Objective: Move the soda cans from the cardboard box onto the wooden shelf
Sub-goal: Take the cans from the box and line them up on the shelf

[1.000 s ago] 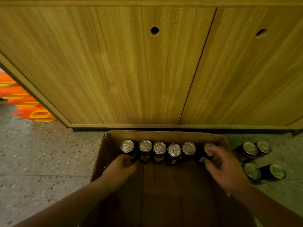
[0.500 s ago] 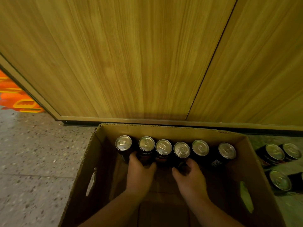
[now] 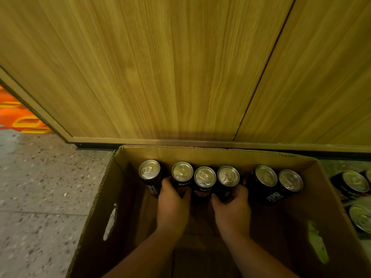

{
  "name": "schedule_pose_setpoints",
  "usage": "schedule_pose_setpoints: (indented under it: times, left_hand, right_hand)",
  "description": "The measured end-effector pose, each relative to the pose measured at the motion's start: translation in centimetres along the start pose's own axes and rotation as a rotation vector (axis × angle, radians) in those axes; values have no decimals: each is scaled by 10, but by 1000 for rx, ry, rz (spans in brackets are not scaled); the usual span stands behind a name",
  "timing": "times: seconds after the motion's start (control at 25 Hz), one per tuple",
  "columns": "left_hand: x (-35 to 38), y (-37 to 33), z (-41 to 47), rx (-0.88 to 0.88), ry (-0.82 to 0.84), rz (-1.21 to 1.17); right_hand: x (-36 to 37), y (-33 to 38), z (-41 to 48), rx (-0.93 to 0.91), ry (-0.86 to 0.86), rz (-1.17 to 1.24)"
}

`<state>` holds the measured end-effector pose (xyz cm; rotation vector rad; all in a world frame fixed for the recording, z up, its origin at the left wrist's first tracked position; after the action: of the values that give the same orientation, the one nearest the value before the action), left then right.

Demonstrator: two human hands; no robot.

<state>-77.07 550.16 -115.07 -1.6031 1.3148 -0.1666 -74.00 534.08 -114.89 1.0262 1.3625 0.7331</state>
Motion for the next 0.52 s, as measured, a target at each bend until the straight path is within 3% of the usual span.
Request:
schedule_pose_setpoints:
  times: [0.32,0.52]
  left_hand:
    - [-5,-8,9,95,14,82]
    - [-17,-11,0,99,56,53]
  right_hand:
    - [7,-2,21,-51,30,69]
    - [-9,0,14,-59,145,73]
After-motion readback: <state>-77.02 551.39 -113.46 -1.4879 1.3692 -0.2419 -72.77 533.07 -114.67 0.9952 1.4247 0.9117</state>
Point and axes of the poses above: each hand's wrist, its own z-axis towards the middle knuckle, its own x-axis out of the palm, y = z × x, the point moved 3 cm from there along z, towards the middle knuckle, and after that the axes turned 13 degrees about -x, right-handed, at the moved point
